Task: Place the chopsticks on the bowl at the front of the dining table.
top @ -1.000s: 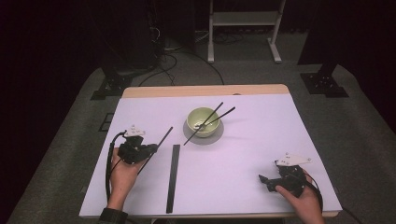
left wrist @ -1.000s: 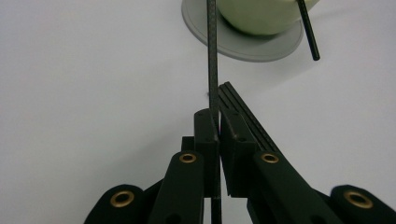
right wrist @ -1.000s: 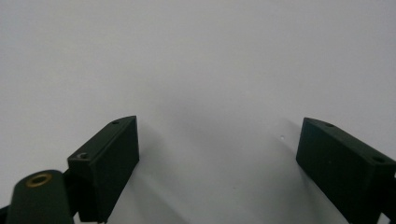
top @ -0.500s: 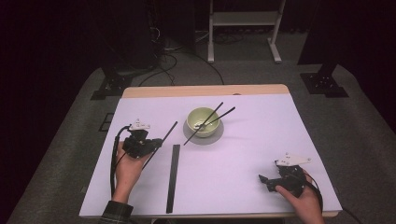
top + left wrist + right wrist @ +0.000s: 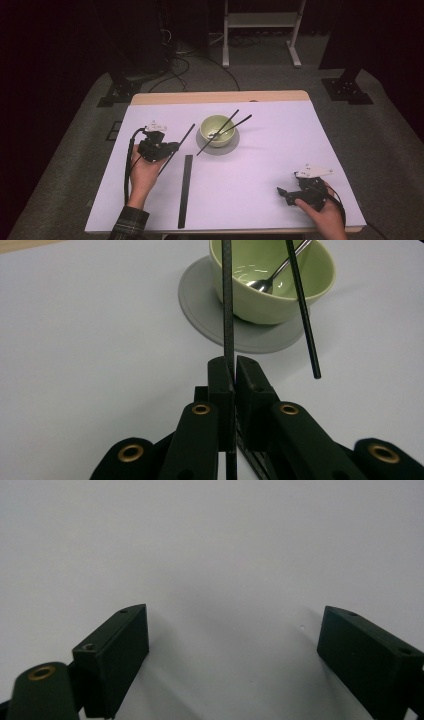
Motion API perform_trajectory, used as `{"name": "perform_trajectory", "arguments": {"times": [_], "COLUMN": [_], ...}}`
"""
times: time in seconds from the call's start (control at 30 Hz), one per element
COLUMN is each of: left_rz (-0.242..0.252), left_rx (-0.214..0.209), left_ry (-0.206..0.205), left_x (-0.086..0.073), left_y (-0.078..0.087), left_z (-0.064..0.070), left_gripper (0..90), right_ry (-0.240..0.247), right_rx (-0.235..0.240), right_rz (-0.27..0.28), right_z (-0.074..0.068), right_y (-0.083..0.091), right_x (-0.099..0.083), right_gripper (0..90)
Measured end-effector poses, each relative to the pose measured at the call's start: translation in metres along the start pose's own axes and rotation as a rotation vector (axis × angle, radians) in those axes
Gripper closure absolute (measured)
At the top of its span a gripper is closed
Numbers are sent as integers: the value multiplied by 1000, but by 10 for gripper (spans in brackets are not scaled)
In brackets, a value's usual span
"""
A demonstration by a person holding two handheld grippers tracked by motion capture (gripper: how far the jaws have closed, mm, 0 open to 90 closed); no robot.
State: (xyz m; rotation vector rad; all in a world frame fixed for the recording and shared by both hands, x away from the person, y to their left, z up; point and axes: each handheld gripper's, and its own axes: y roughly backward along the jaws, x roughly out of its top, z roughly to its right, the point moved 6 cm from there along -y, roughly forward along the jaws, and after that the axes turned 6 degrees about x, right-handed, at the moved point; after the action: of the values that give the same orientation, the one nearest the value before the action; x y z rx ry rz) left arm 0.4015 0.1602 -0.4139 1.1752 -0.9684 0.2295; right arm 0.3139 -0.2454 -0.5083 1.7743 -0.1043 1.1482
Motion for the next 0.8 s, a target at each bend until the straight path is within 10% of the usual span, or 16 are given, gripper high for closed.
{"name": "perform_trajectory", "arguments": {"times": [0.8], "left_rz": [24], "left_rx": [-18], "left_ry": [-1], "left_x": [43], "left_y": [-22], "left_z": [16], "left_gripper": [859], "right_ry": [2], "right_rx": [-1], "right_rz": [1], "right_z": [0], "right_y": [0], "right_x": [0], "right_gripper": [116]}}
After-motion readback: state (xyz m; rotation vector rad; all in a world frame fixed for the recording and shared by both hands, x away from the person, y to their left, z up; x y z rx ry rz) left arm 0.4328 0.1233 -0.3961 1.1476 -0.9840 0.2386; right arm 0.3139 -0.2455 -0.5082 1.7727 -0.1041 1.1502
